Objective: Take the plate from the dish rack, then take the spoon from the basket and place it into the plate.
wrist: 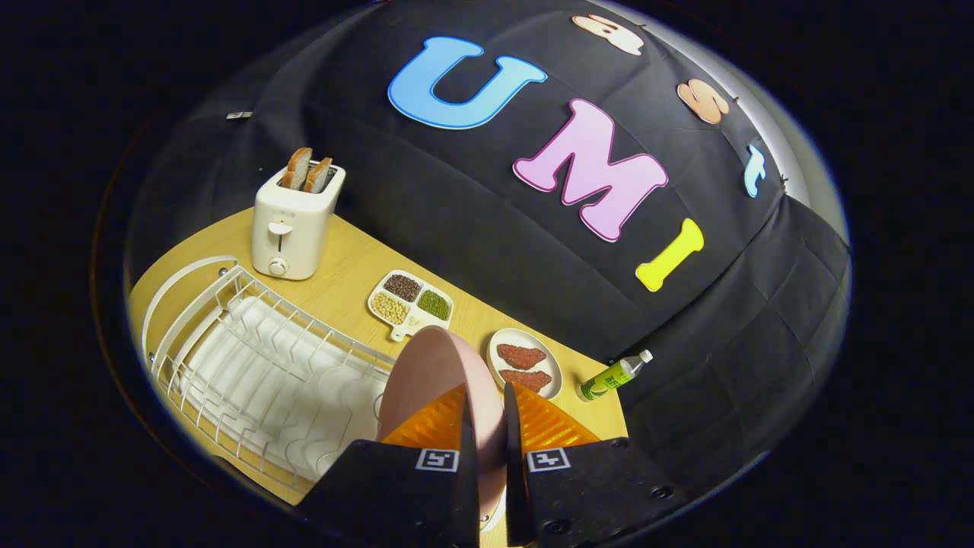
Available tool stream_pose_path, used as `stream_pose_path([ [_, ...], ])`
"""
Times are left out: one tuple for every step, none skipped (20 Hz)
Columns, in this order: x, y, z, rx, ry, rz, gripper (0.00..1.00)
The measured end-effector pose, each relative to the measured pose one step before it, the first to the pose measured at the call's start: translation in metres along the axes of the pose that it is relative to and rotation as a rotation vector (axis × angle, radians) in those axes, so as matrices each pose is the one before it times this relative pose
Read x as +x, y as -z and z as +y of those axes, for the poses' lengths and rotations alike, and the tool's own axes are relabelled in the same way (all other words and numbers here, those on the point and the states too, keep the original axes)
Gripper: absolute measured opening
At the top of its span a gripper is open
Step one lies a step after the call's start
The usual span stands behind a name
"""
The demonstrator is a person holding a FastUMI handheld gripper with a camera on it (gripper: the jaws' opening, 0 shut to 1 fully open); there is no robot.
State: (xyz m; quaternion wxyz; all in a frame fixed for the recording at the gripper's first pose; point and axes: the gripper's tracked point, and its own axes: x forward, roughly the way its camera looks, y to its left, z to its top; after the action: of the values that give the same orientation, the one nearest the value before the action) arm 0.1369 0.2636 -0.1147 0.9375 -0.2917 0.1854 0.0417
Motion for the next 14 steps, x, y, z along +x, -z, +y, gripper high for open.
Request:
stream_pose_path([
  [0.00091,0.00506,-0.00494,0.01727,-0.00234,0.01785,0.18],
  [0.00184,0.00536,-0.00588,0.03851,-0.00159,0.02227,0.18],
  [0.00265,0.00487,-0.00613,0.04437,-0.00132,0.02525,0.18],
  [0.00142,0.00534,-0.00706,0.04571,0.00667,0.02679,0.18],
  [0.00299,0.00204,-0.00883,0.03913,0.01886,0.01855,0.18],
  [0.00513,-0.00677,-0.00631,0.02919,0.01203,-0.00812,0.18],
  [0.00355,-0.00863,-0.00585,0.00728,0.01844,-0.00832,0.18],
  [0.00155,-0.00994,-0.00563,-0.01112,0.01994,-0.02433,0.18],
  [-0.00243,-0.00754,-0.00308,-0.00999,0.00501,-0.02334,0.18],
  [-0.00476,-0.00508,-0.00012,-0.00231,-0.00937,-0.02011,0.18],
  [-0.00461,-0.00068,0.00004,0.00117,-0.02027,-0.01124,0.17],
  [-0.00532,0.00191,-0.00123,0.00286,-0.02574,-0.00454,0.17],
  [-0.00419,0.00450,-0.00431,0.01290,-0.02618,0.00233,0.17],
  [-0.00637,0.00599,-0.00344,0.03473,-0.03232,0.01311,0.18],
])
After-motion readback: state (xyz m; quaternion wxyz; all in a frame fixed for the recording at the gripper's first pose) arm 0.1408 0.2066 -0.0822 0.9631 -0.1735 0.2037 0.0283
